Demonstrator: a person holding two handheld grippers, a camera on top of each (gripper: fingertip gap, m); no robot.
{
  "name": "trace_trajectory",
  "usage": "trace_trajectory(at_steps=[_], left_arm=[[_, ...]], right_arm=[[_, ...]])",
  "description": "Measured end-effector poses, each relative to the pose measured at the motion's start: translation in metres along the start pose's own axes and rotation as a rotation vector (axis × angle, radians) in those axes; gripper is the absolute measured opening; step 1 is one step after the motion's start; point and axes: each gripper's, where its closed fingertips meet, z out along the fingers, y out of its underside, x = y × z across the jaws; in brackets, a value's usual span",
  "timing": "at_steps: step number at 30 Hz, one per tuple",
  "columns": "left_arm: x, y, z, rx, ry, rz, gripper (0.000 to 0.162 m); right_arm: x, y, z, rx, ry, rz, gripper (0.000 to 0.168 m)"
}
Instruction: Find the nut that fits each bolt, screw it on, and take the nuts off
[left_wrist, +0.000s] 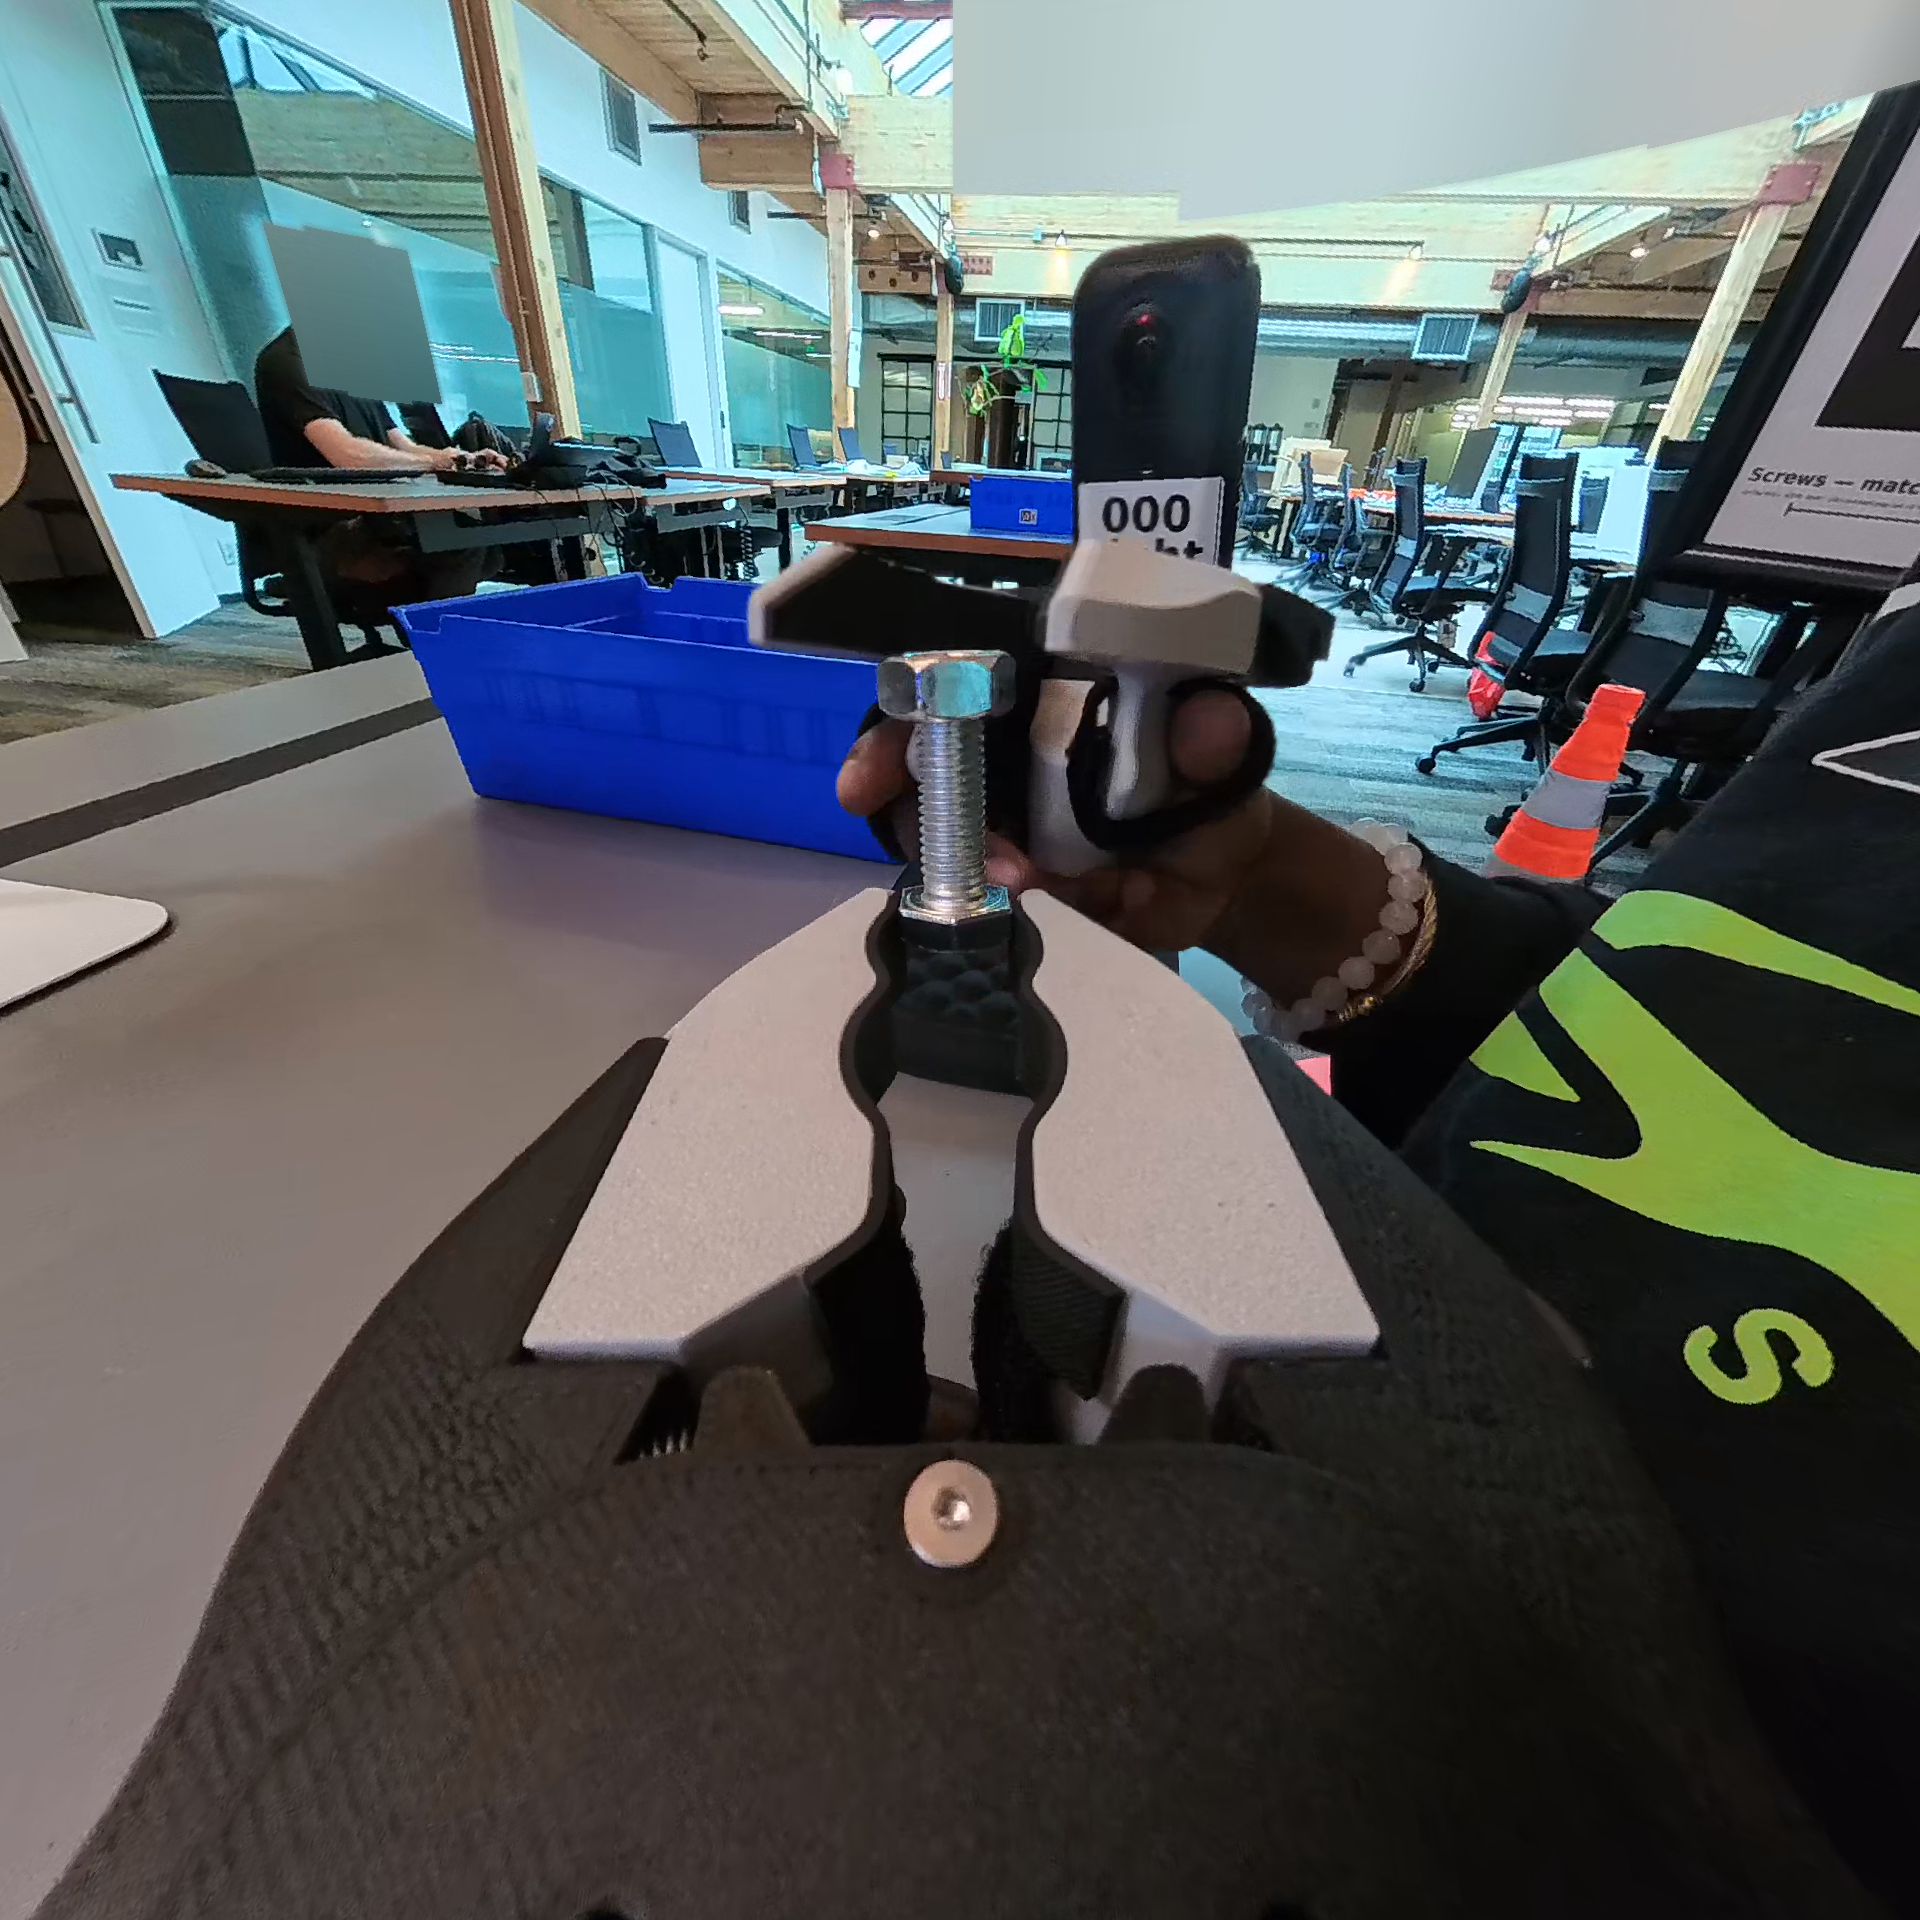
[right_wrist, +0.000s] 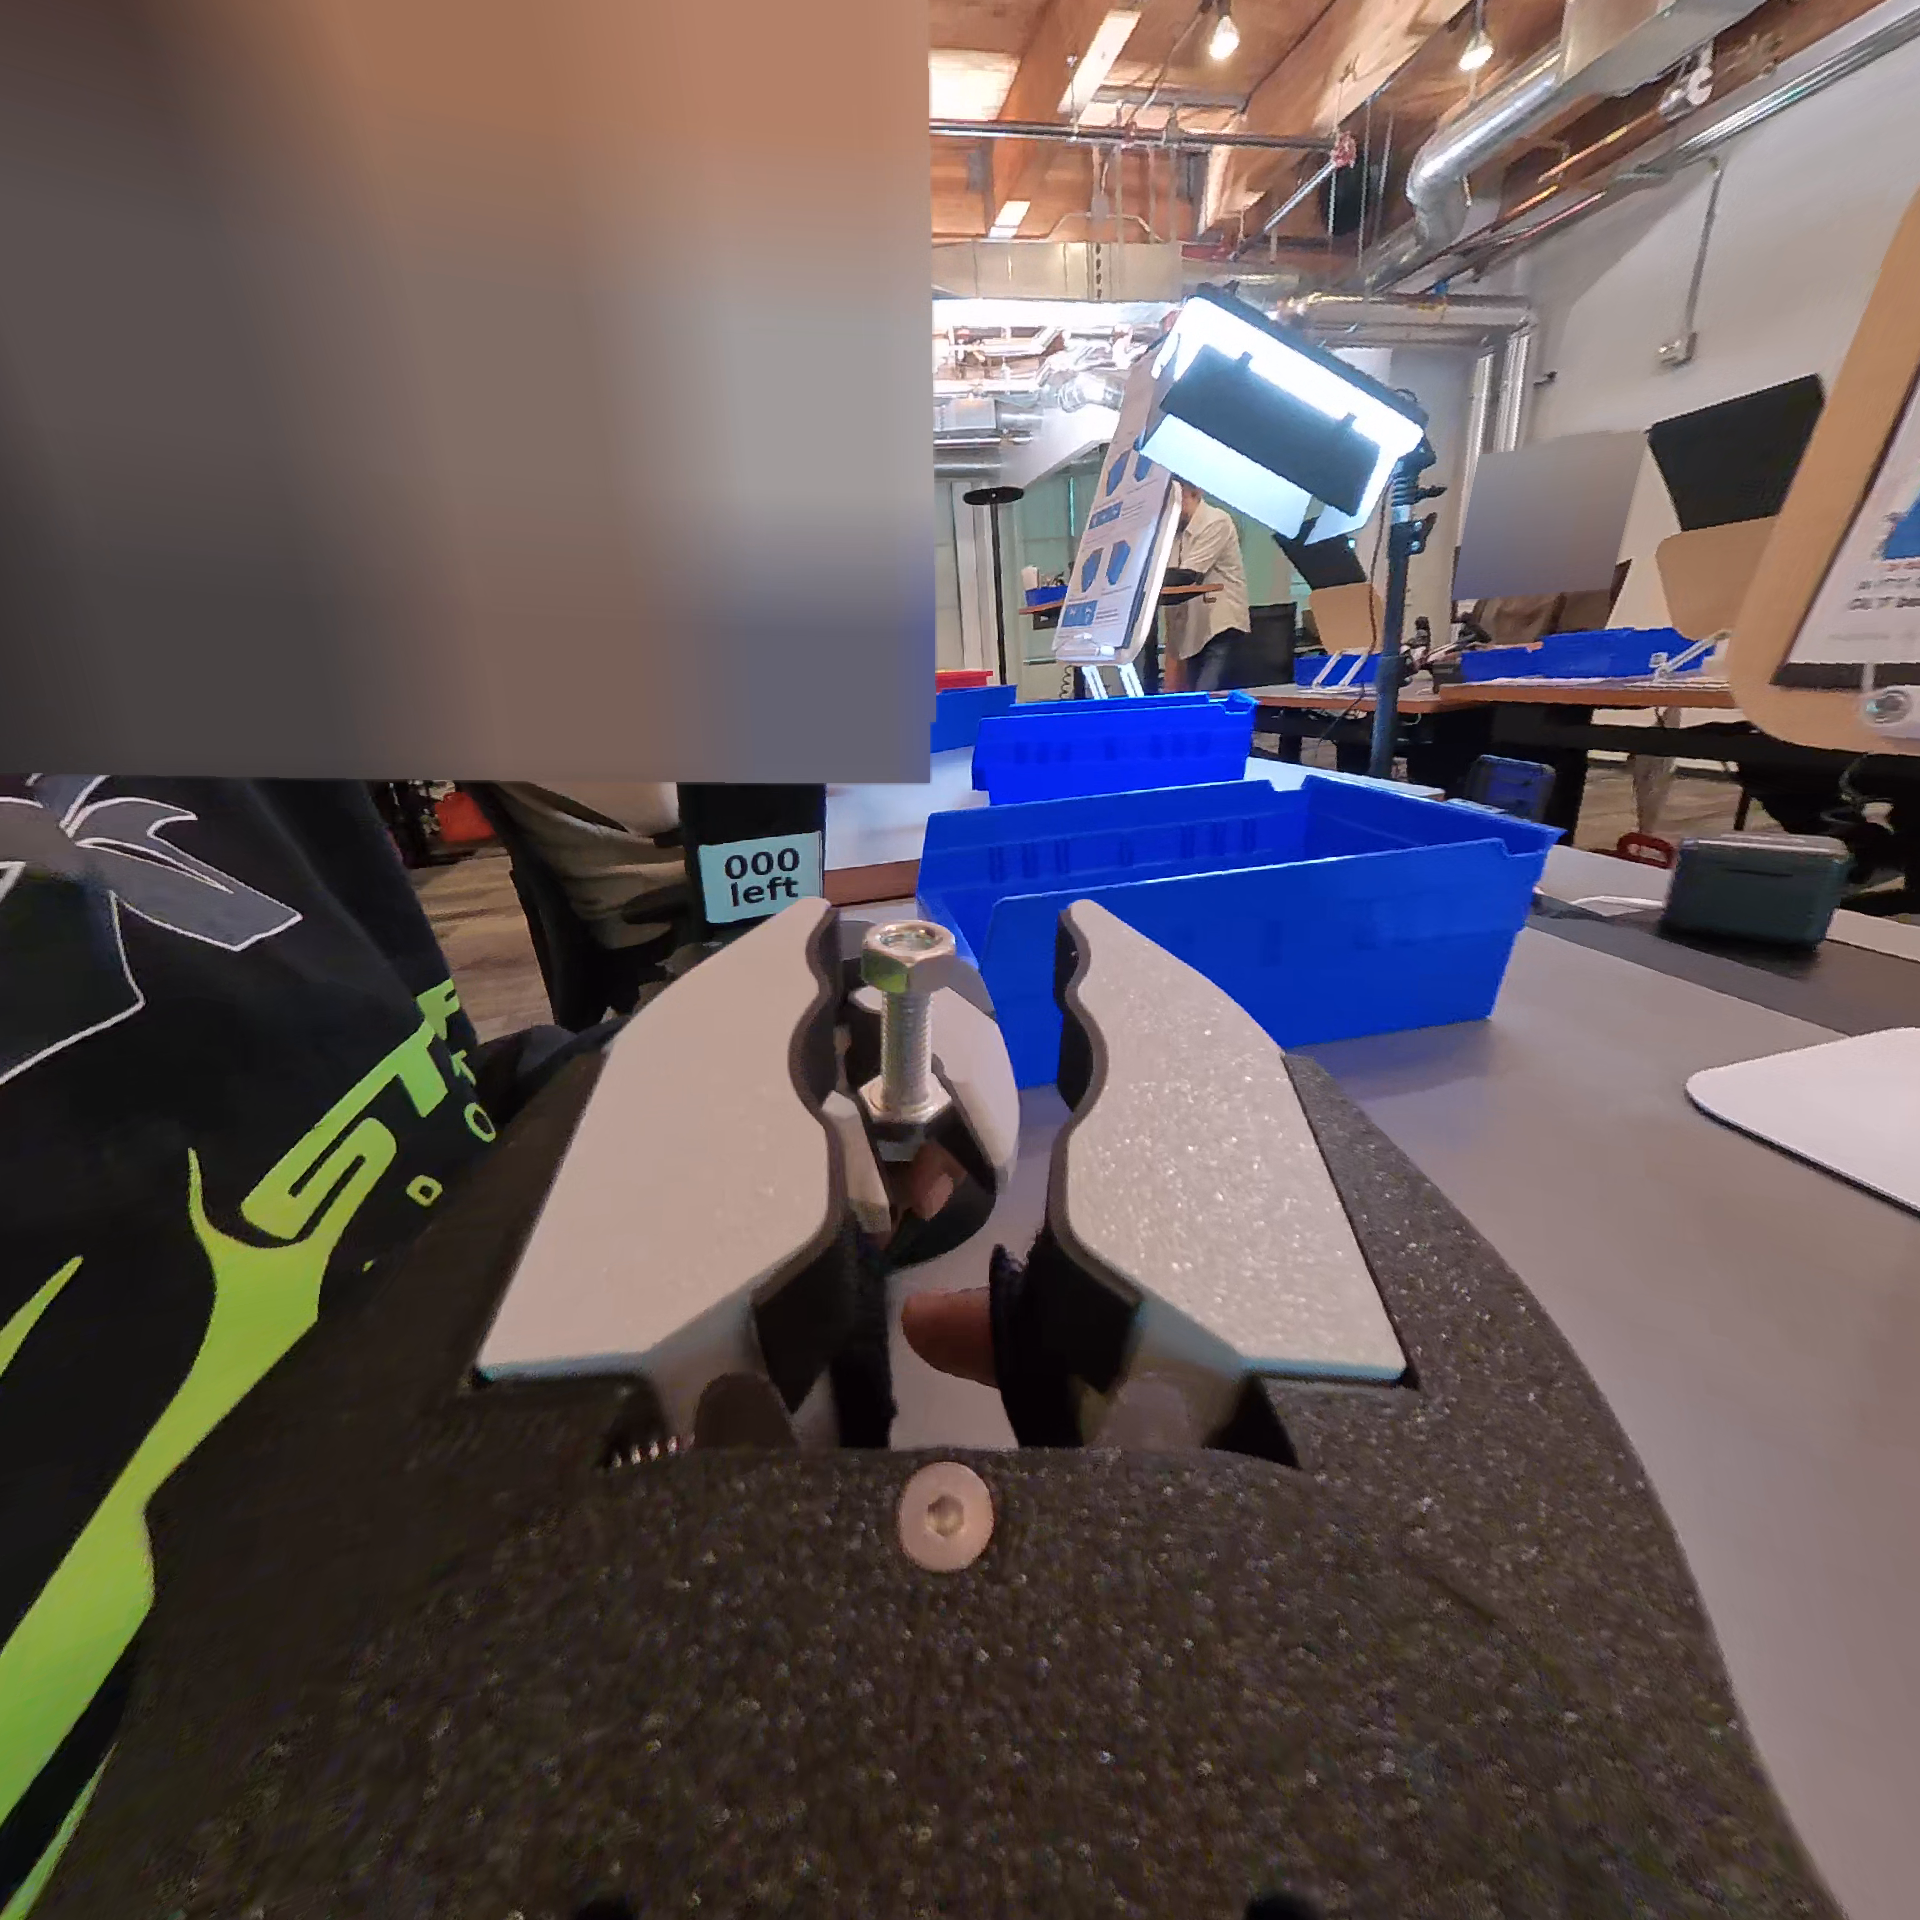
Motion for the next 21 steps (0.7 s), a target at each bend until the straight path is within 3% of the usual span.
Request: trace_trajectory(at_steps=[6, 13, 17, 21], left_arm=[[0.001, 0.001, 0.0, -0.003, 0.001, 0.006, 0.018], [0.0, -0.001, 0.0, 0.005, -0.001, -0.003, 0.018], [0.001, -0.001, 0.0, 0.004, 0.004, 0.0, 0.018], [0.001, 0.0, 0.0, 0.001, 0.003, 0.0, 0.018]], right_arm=[[0.0, 0.01, 0.013, -0.04, 0.0, 0.001, 0.041], [0.003, 0.006, -0.009, -0.034, 0.016, -0.026, 0.034], [0.015, 0.0, -0.023, -0.01, 0.076, -0.033, 0.02], [0.011, -0.007, -0.023, 0.015, 0.059, -0.02, 0.025]])
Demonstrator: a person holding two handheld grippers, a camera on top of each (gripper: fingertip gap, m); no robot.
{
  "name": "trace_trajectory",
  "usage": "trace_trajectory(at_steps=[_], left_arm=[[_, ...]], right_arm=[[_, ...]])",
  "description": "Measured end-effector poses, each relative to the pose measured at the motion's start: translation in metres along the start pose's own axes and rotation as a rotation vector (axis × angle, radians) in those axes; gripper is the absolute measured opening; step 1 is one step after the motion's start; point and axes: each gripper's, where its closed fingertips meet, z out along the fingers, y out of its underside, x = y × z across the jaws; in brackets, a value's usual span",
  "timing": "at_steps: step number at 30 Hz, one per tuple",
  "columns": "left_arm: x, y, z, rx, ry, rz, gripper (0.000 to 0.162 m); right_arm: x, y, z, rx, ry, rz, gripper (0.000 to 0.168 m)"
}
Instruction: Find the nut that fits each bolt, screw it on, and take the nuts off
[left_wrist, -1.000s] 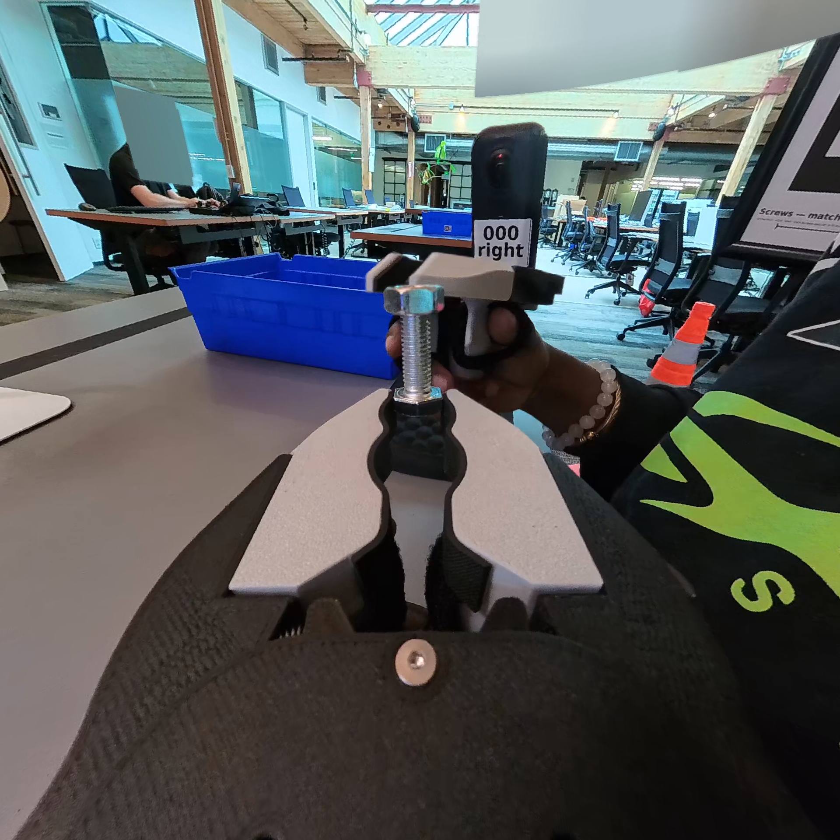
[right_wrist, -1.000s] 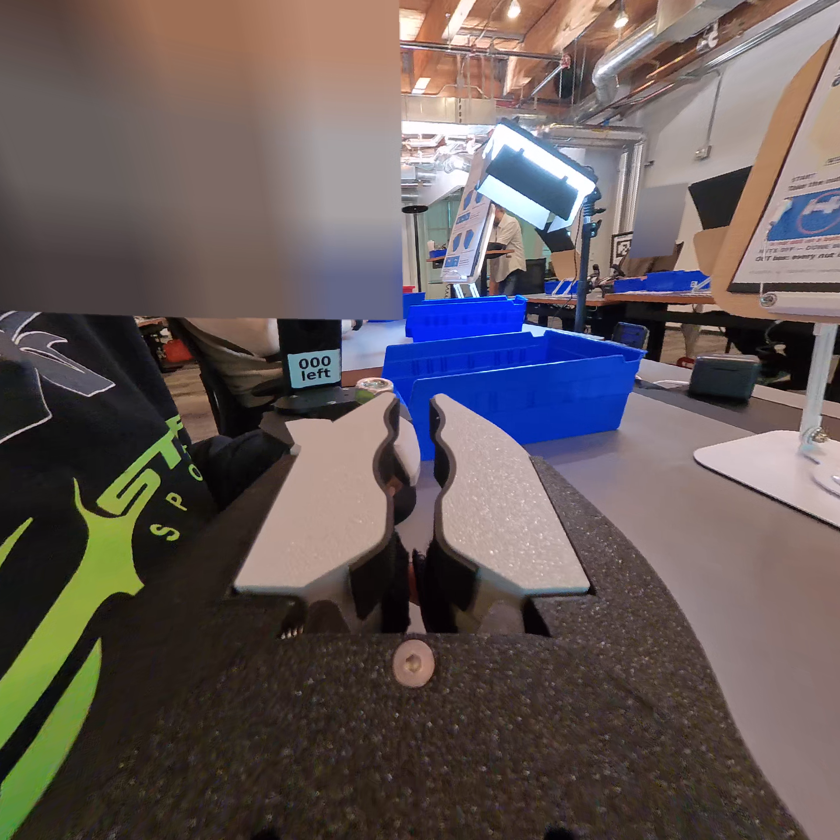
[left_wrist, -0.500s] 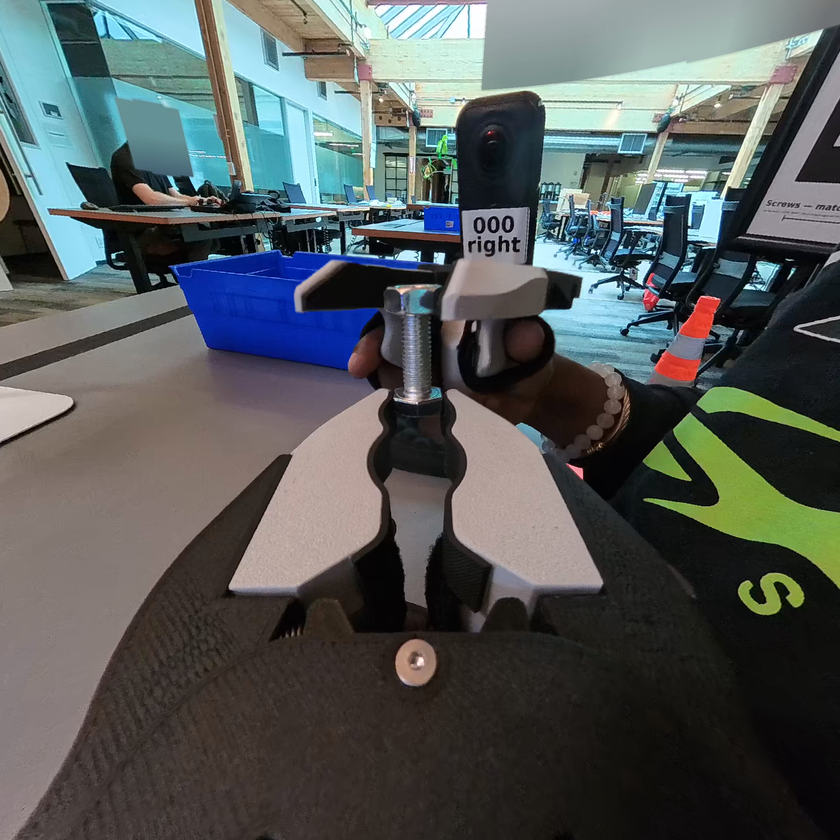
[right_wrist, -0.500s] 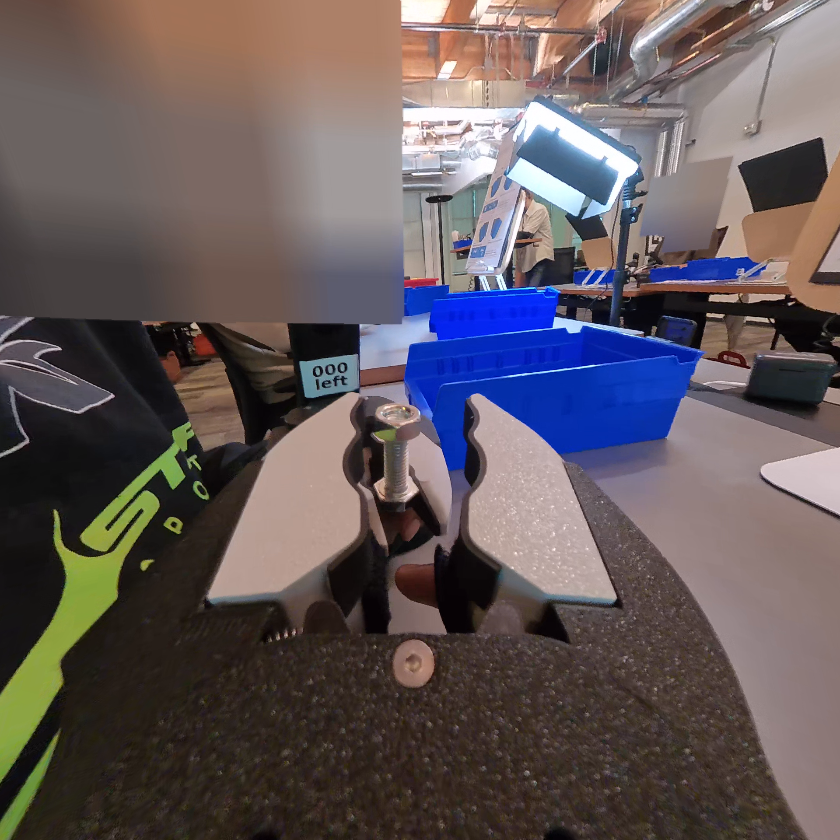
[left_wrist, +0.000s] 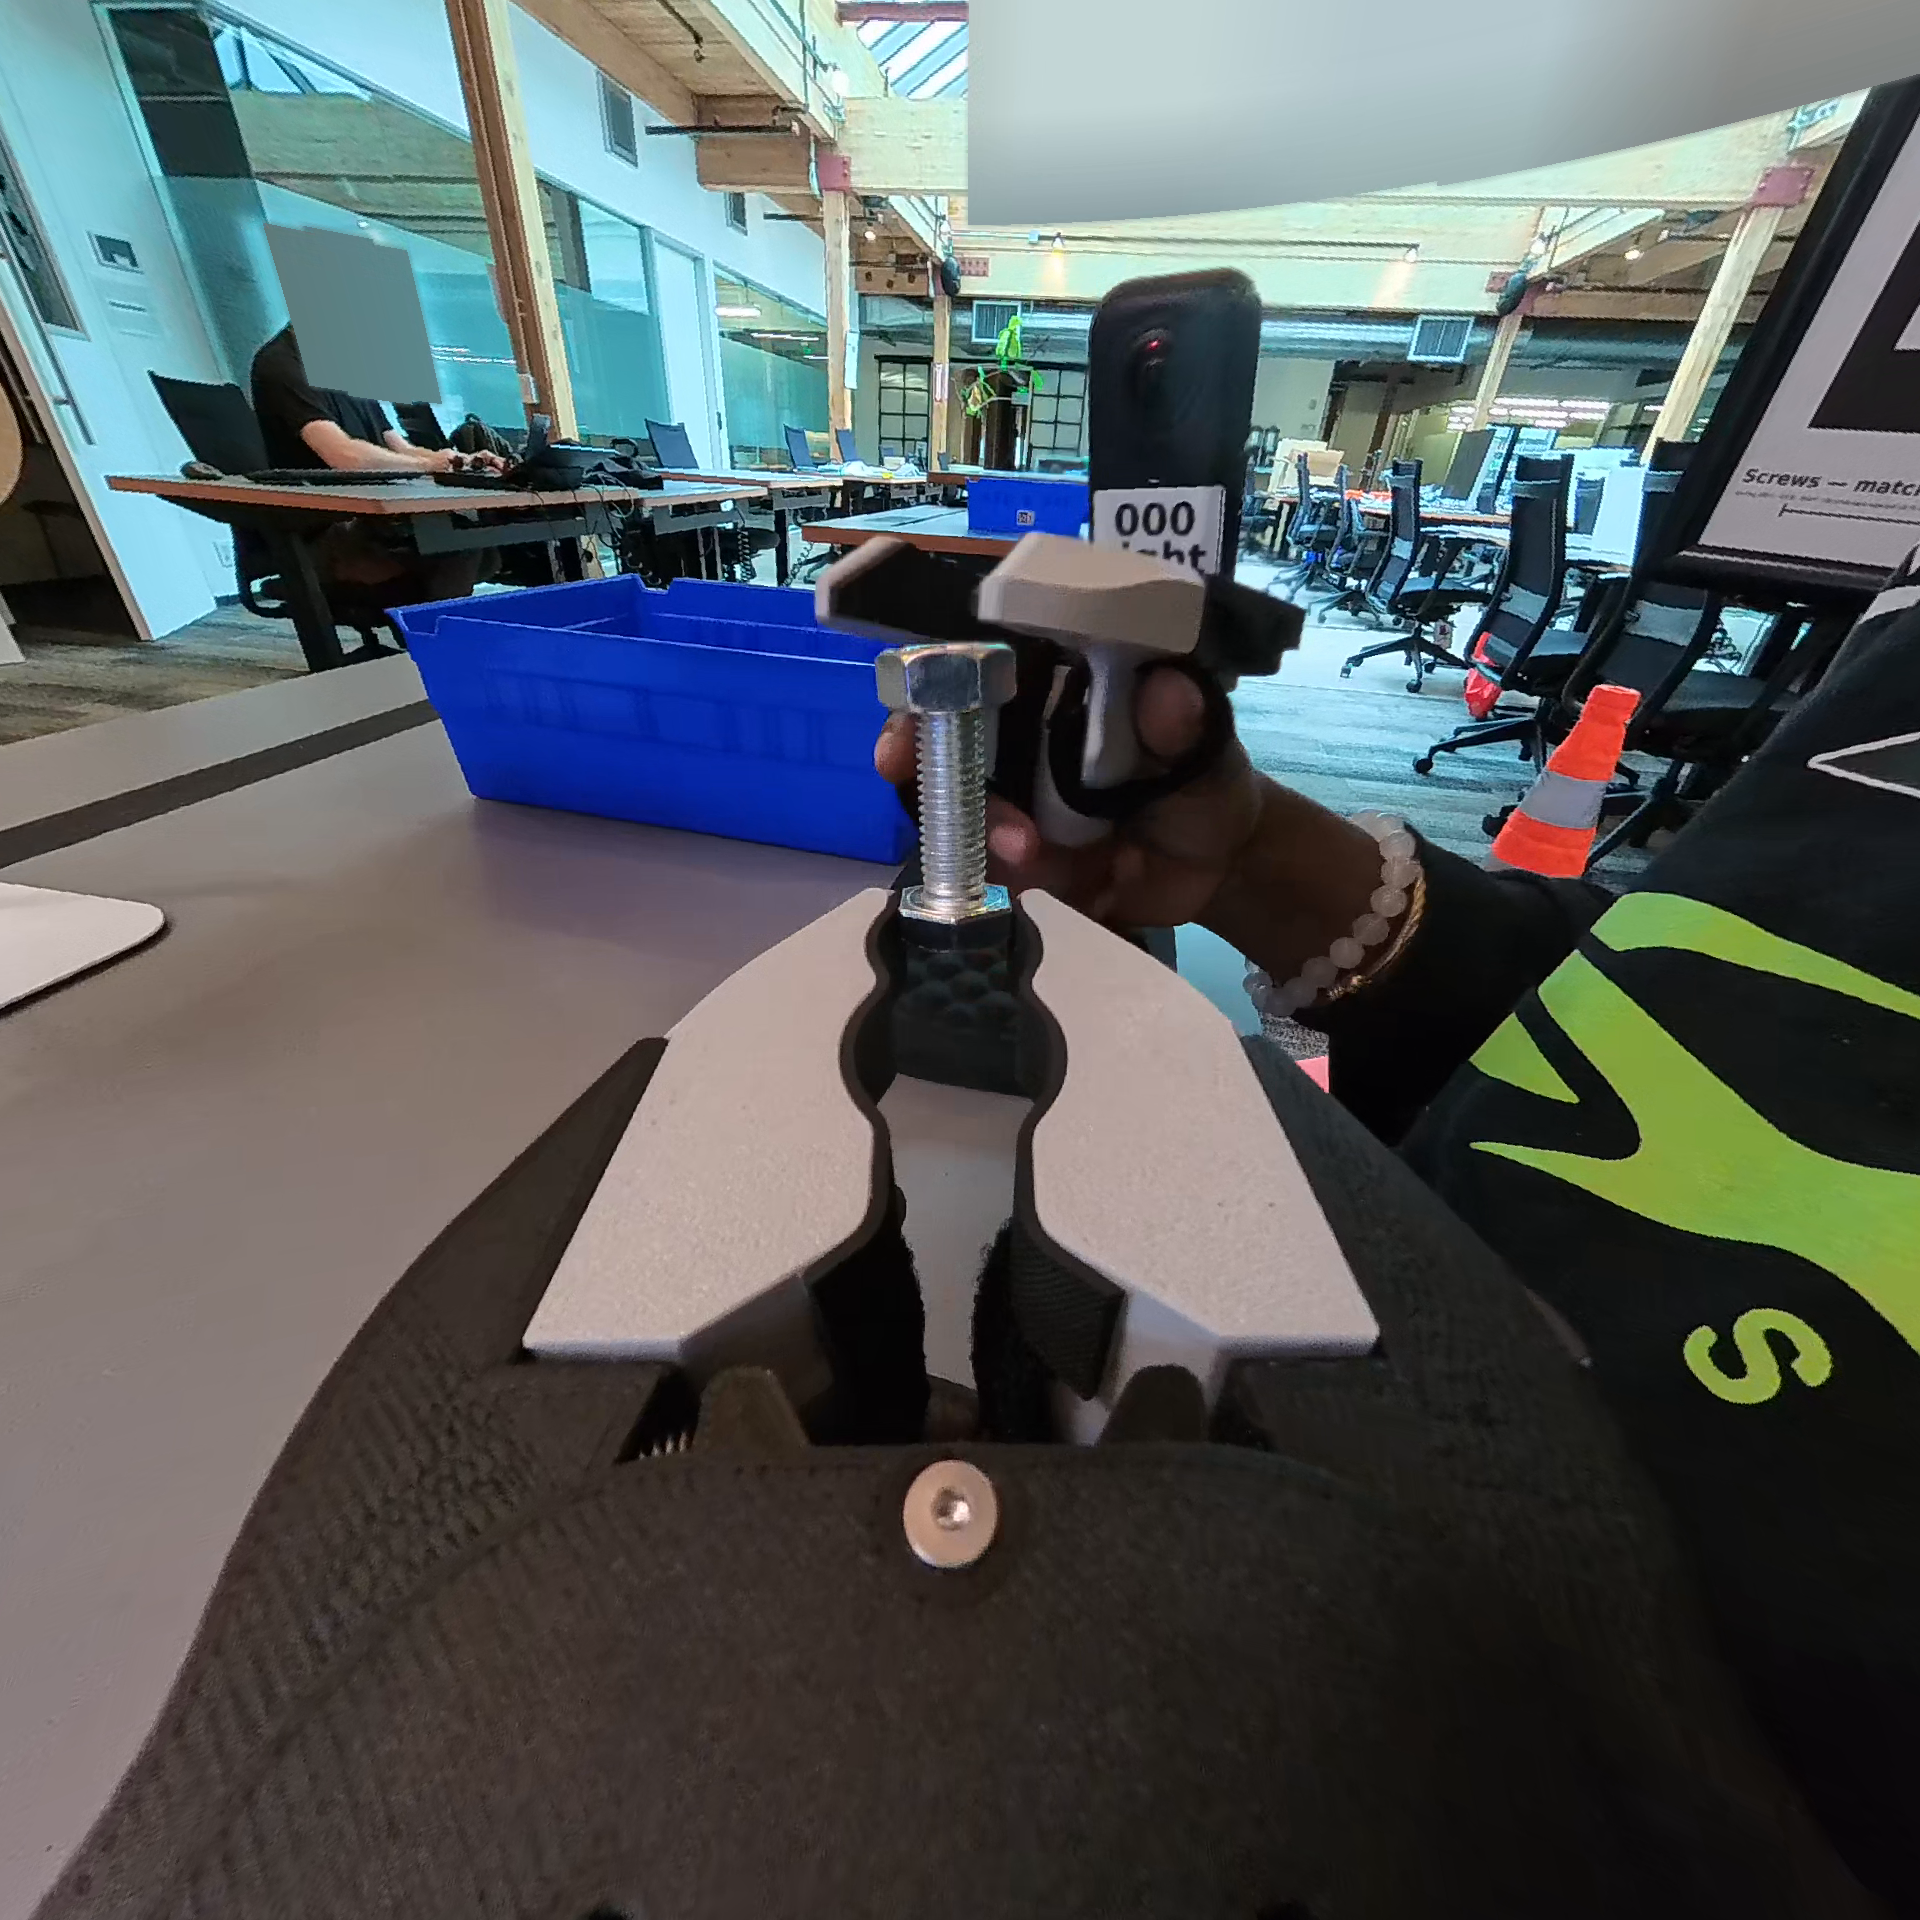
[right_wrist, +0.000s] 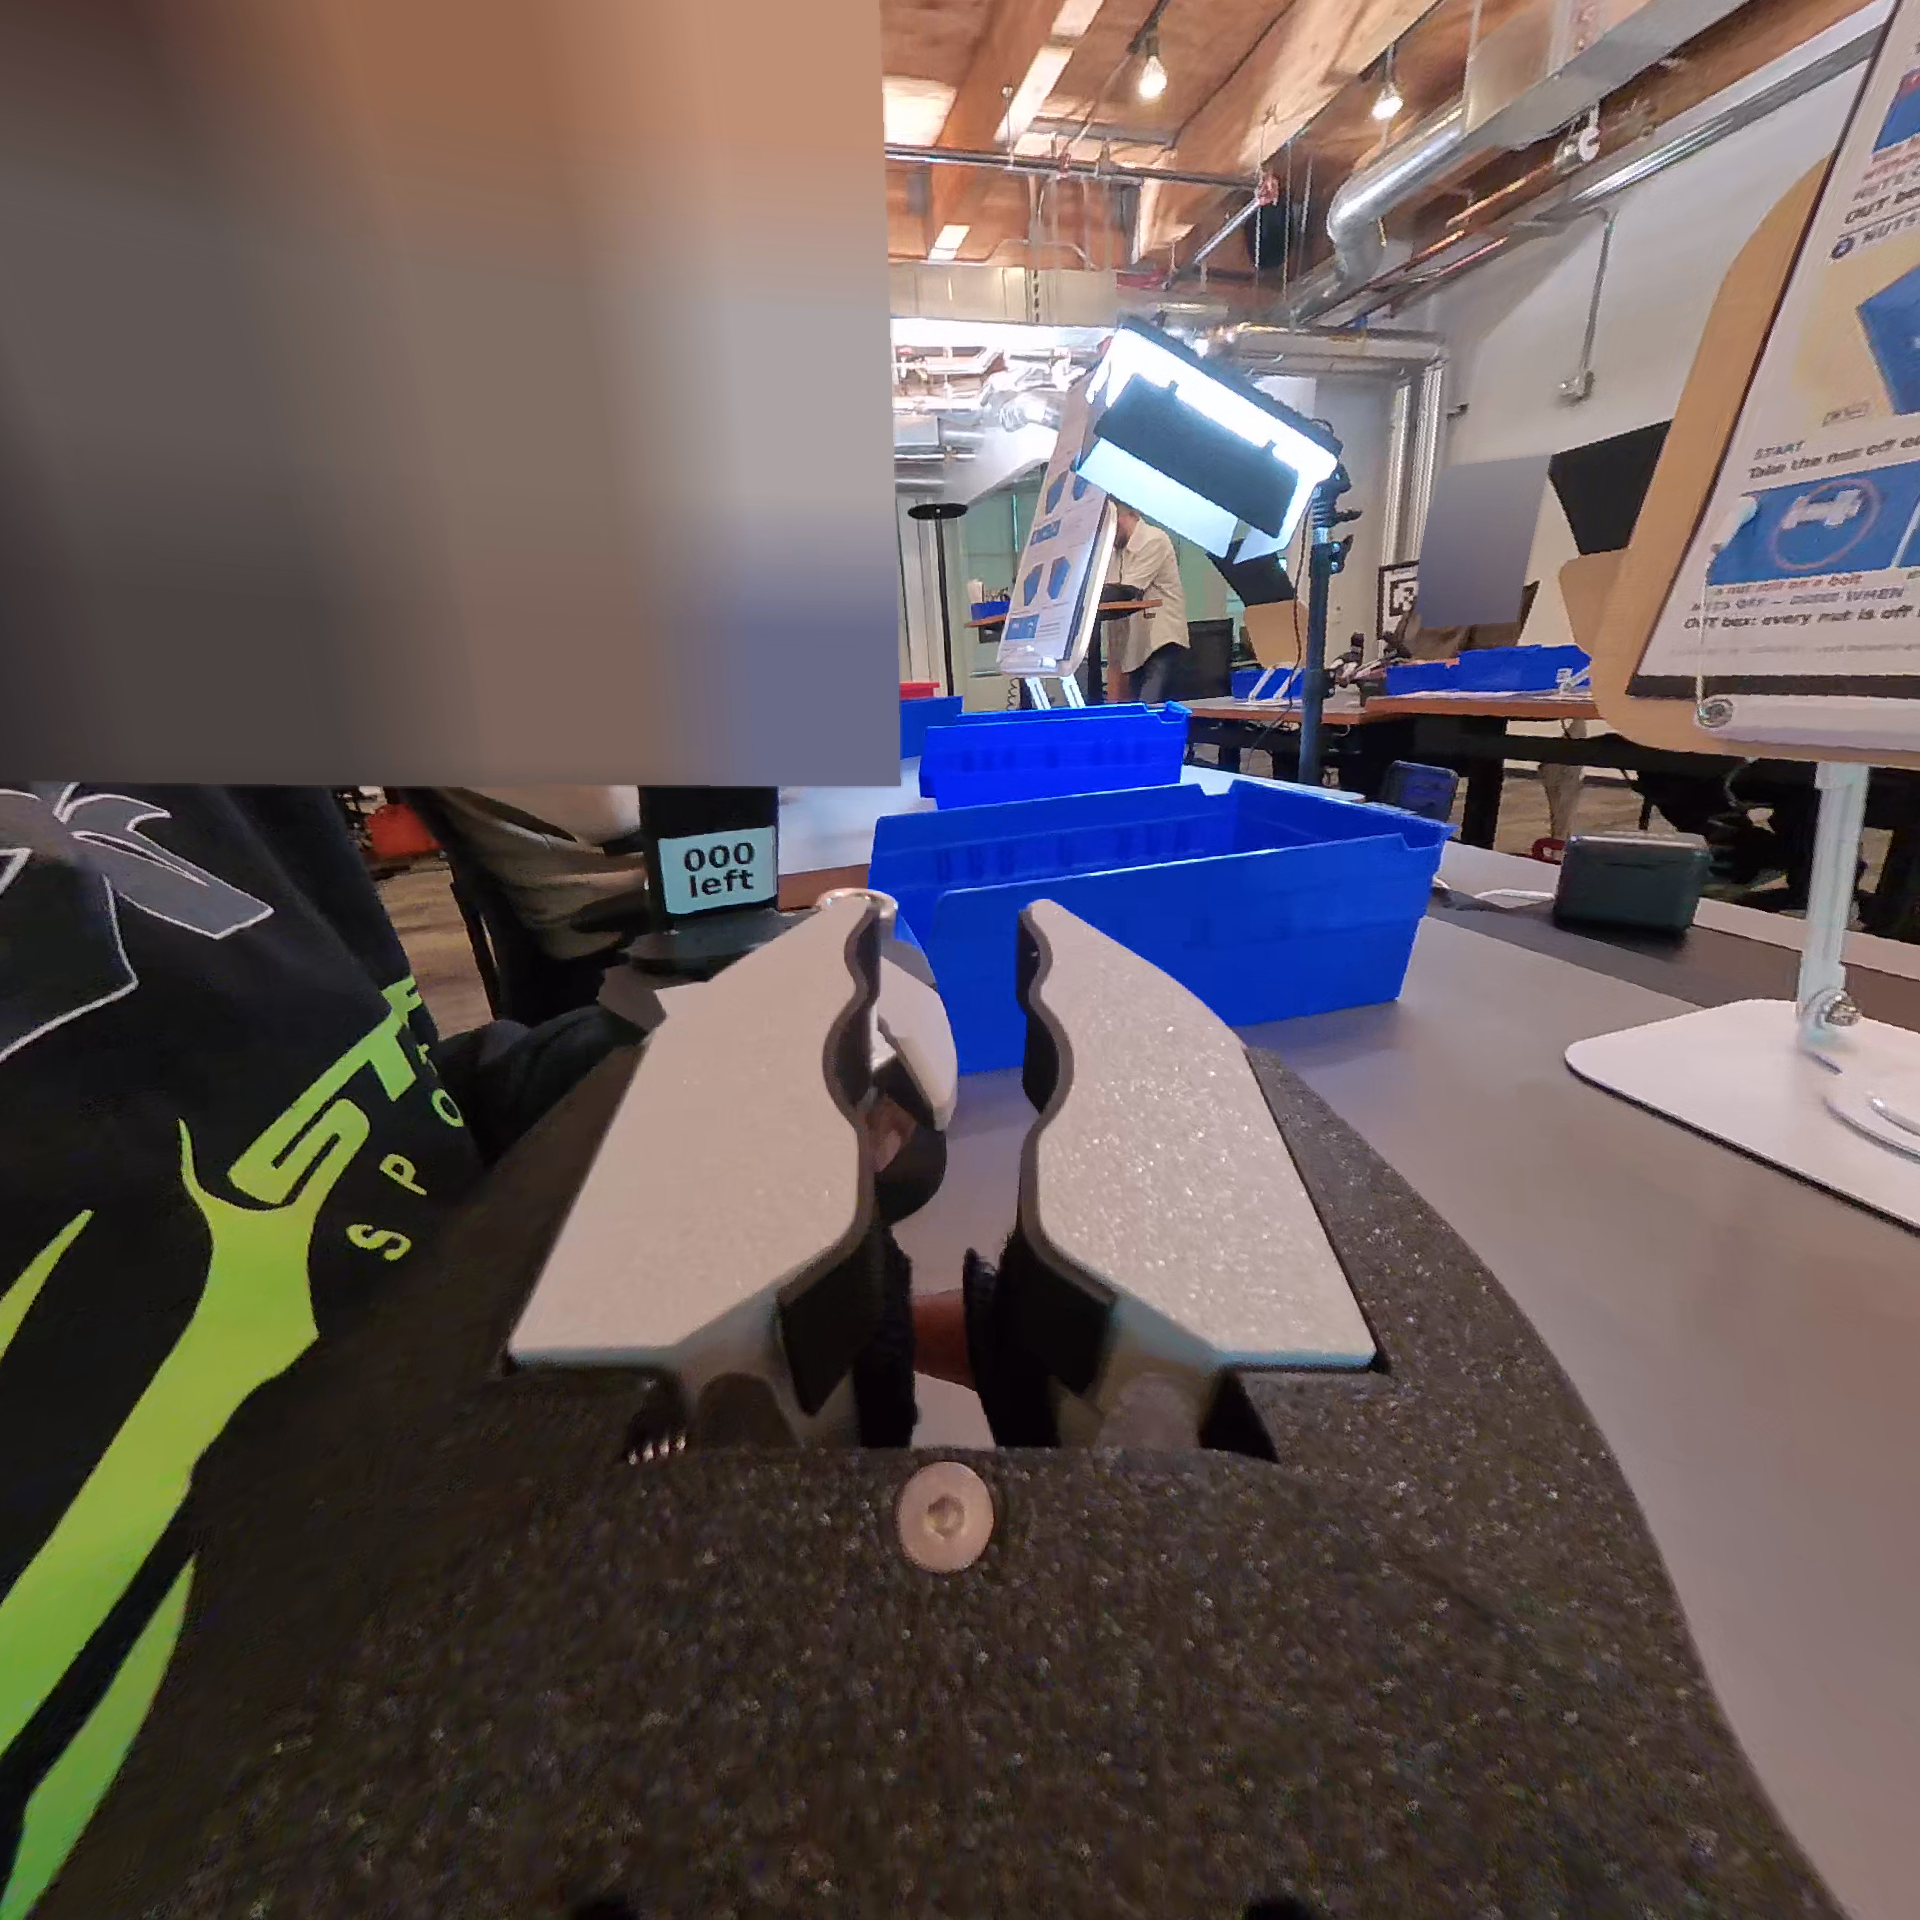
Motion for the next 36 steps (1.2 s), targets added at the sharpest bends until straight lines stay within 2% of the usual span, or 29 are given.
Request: trace_trajectory(at_steps=[5, 10, 19, 25, 27, 29, 32, 36], left_arm=[[0.0, 0.001, 0.0, -0.003, -0.003, 0.002, 0.018], [0.0, 0.001, 0.0, -0.005, -0.003, 0.007, 0.018], [0.0, 0.001, 0.0, -0.003, -0.003, 0.004, 0.018], [0.0, 0.001, 0.0, -0.002, -0.003, 0.002, 0.018], [0.0, 0.0, 0.0, -0.001, -0.002, 0.0, 0.018], [0.0, 0.001, 0.0, -0.005, -0.004, 0.004, 0.018], [-0.001, 0.003, 0.001, -0.021, -0.021, 0.023, 0.018], [-0.001, 0.011, 0.005, -0.071, -0.043, 0.073, 0.018]], right_arm=[[-0.012, 0.004, 0.017, -0.022, -0.043, -0.018, 0.035], [-0.014, 0.011, 0.026, -0.046, -0.055, -0.02, 0.037], [-0.009, 0.009, 0.014, -0.034, -0.036, -0.022, 0.033], [-0.006, 0.007, 0.007, -0.033, -0.024, -0.034, 0.017], [-0.005, 0.004, 0.005, -0.027, -0.022, -0.033, 0.017], [-0.007, 0.001, 0.007, -0.025, -0.034, -0.016, 0.023], [-0.01, 0.003, 0.011, -0.131, -0.052, -0.013, 0.038], [-0.011, 0.016, 0.011, -0.411, -0.097, 0.006, 0.041]])
